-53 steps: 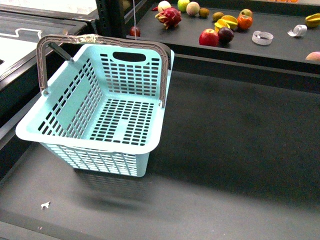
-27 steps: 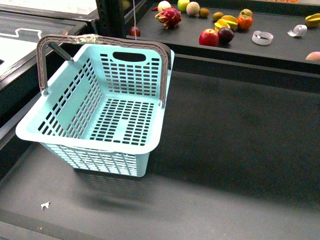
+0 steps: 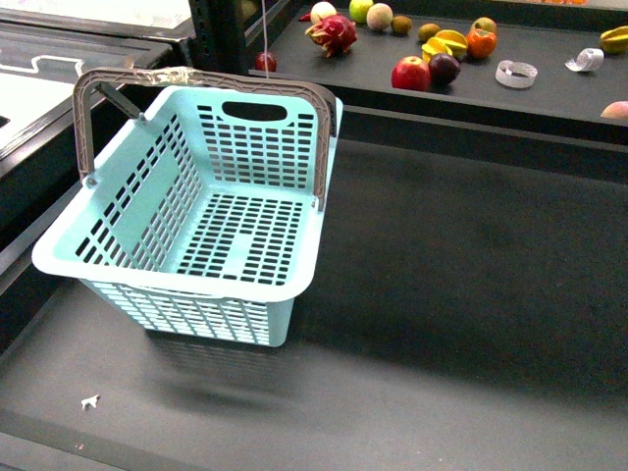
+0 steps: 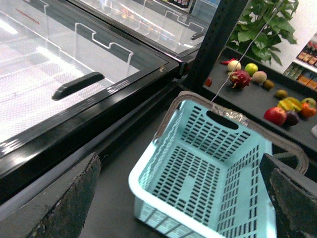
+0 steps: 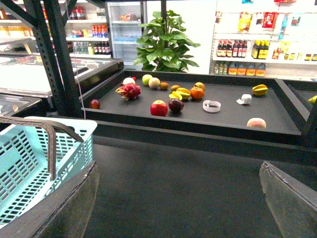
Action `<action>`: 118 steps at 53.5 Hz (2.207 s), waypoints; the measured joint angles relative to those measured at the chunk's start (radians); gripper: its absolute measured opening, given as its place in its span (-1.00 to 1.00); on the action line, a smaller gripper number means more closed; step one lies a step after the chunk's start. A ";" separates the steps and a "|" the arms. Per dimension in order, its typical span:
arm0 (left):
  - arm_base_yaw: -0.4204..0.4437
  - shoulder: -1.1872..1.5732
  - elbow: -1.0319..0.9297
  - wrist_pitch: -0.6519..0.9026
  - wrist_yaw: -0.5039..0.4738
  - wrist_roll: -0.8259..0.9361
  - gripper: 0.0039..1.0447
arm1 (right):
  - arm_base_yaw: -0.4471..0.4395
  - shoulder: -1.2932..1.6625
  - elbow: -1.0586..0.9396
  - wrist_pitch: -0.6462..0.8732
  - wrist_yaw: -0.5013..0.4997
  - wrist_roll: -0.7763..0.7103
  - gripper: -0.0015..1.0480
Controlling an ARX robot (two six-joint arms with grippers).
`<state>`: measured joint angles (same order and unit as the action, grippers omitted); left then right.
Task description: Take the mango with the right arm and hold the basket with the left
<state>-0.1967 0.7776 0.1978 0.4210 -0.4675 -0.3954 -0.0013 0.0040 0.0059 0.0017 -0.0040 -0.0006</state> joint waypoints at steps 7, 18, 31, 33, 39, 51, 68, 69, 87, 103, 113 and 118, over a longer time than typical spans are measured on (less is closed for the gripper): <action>0.010 0.338 0.134 0.143 0.070 -0.146 0.85 | 0.000 0.000 0.000 0.000 0.000 0.000 0.84; 0.020 0.738 0.375 0.198 0.185 -0.381 0.85 | 0.000 0.000 0.000 0.000 0.000 0.000 0.84; 0.029 1.016 0.634 0.198 0.312 -0.568 0.85 | 0.000 0.000 0.000 0.000 0.000 0.000 0.84; 0.028 1.058 0.678 0.190 0.320 -0.584 0.85 | 0.000 0.000 0.000 0.000 0.000 0.000 0.84; 0.024 1.165 0.789 0.168 0.336 -0.621 0.85 | 0.000 0.000 0.000 0.000 0.000 0.000 0.84; 0.019 1.347 1.022 0.097 0.355 -0.707 0.85 | 0.000 0.000 0.000 0.000 0.000 0.000 0.84; 0.056 1.567 1.292 0.006 0.375 -0.745 0.85 | 0.000 0.000 0.000 0.000 0.000 0.000 0.84; 0.058 1.572 1.297 0.006 0.375 -0.747 0.81 | 0.000 0.000 0.000 0.000 0.000 0.000 0.84; 0.072 1.612 1.325 0.015 0.393 -0.782 -0.39 | 0.000 0.000 0.000 0.000 0.000 0.000 0.84; 0.073 1.606 1.329 0.005 0.399 -0.898 -0.89 | 0.000 0.000 0.000 0.000 0.000 0.000 0.84; 0.090 1.557 1.270 0.006 0.398 -0.900 -0.89 | 0.000 0.000 0.000 0.000 0.000 0.000 0.84; 0.092 1.501 1.197 0.020 0.384 -0.875 -0.89 | 0.000 0.000 0.000 0.000 0.000 0.000 0.84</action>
<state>-0.1047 2.2791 1.3949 0.4408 -0.0837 -1.2709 -0.0013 0.0040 0.0059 0.0017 -0.0044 -0.0006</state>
